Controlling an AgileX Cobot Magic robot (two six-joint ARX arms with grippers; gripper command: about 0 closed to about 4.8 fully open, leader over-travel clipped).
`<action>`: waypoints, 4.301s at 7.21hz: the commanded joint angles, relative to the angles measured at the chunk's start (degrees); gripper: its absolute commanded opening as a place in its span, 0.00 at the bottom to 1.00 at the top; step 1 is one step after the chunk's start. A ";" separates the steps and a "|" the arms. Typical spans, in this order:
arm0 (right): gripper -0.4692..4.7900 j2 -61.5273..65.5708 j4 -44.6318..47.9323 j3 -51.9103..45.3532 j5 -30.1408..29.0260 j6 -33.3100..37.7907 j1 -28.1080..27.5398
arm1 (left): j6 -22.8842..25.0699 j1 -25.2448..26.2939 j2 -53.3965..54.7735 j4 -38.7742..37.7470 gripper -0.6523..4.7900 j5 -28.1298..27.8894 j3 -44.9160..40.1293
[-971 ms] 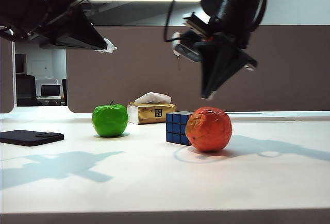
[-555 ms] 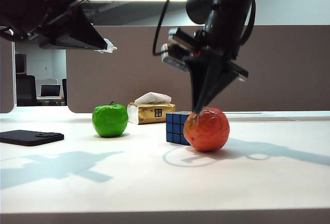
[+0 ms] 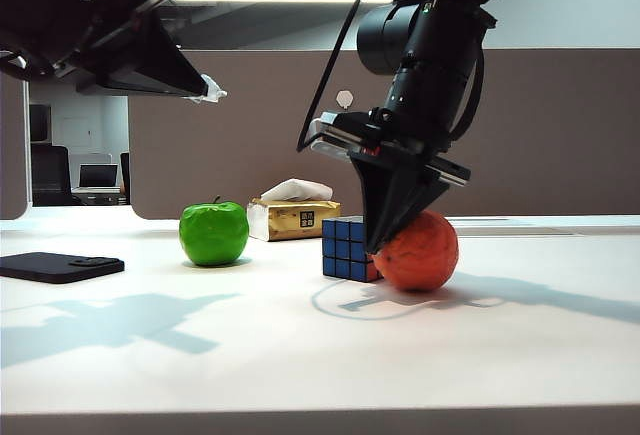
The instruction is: Move all the fruits on the tabletop near the face of the Rubik's cube that has the color most similar to each fruit.
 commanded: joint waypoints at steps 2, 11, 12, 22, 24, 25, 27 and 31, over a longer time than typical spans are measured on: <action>0.09 0.42 -0.07 0.13 -2.29 0.04 0.02 | 0.00 -0.02 -0.11 0.72 0.11 0.26 0.24; 0.09 0.42 2.43 0.24 0.61 -0.39 -0.57 | -1.44 -0.02 -0.13 0.48 0.11 0.31 0.24; 0.09 0.42 3.15 0.24 -1.16 -0.37 -0.57 | -1.44 -0.02 -0.13 0.48 0.11 0.31 0.24; 0.09 -68.11 -5.84 -13.57 29.86 2.67 -1.46 | 1.57 2.25 -30.25 -24.81 0.11 9.51 0.24; 0.09 -86.31 0.39 -30.32 29.62 2.47 -1.44 | 1.55 2.25 -42.12 -34.91 0.11 7.82 0.24; 0.09 -88.41 1.97 -32.41 29.66 2.16 -1.44 | 1.55 2.25 -43.39 -36.50 0.11 7.06 0.24; 0.09 -100.59 9.97 -43.60 29.92 0.90 -1.44 | 1.51 2.25 -51.41 -43.41 0.11 4.00 0.24; 0.09 -107.65 26.51 -58.18 33.31 -1.92 -1.44 | -1.44 2.23 -61.13 -50.99 0.11 2.23 0.35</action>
